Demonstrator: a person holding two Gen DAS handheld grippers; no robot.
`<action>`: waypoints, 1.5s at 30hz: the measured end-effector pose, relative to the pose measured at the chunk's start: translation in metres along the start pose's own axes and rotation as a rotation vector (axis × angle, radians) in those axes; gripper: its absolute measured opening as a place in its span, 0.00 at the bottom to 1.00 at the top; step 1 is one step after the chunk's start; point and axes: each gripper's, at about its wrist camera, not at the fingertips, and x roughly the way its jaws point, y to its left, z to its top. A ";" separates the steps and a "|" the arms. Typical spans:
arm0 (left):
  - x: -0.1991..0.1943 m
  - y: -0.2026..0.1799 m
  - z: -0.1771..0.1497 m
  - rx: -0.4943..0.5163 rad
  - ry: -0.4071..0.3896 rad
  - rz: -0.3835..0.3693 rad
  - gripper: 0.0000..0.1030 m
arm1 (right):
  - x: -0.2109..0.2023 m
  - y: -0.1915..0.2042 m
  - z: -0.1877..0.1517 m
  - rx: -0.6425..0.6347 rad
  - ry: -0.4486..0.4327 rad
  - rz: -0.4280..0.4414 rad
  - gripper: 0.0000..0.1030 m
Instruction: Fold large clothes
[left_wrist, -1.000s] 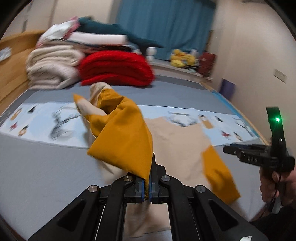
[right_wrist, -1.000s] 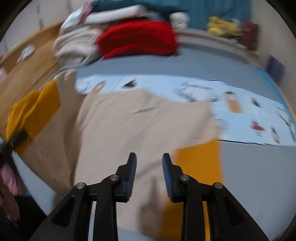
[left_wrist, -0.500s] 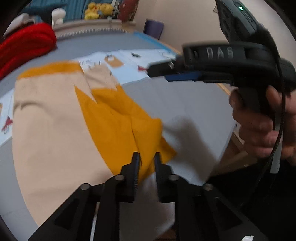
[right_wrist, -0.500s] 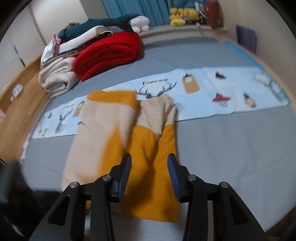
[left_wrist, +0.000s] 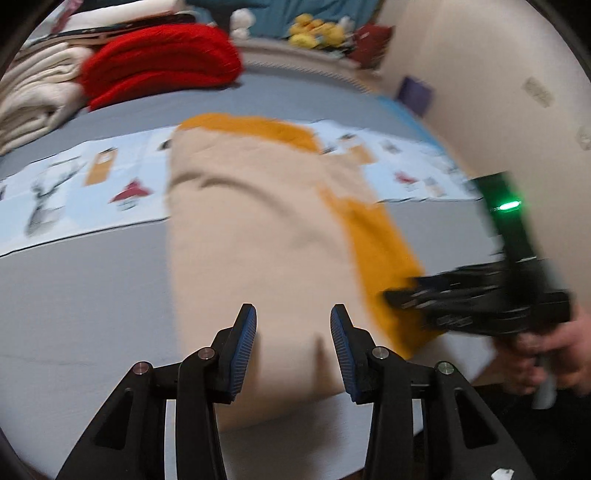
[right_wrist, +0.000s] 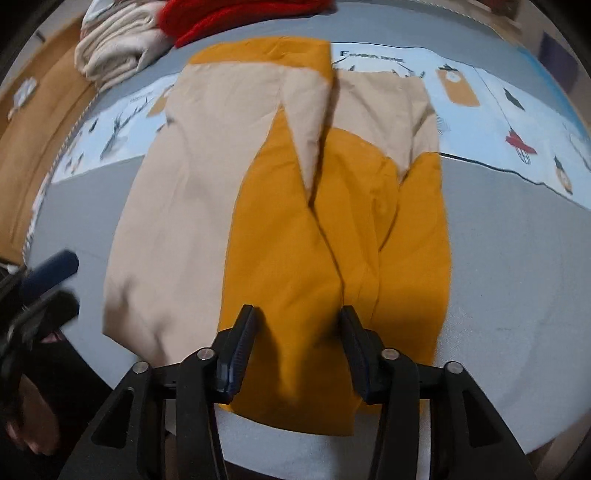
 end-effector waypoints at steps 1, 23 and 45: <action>0.003 0.005 -0.001 -0.014 0.017 0.010 0.37 | -0.001 0.003 0.000 -0.009 -0.007 0.001 0.23; 0.036 0.009 0.001 -0.093 0.104 -0.049 0.37 | -0.089 -0.066 -0.027 0.200 -0.199 -0.148 0.04; 0.089 0.079 0.039 -0.385 0.211 -0.187 0.55 | -0.022 -0.128 -0.025 0.338 -0.001 -0.005 0.47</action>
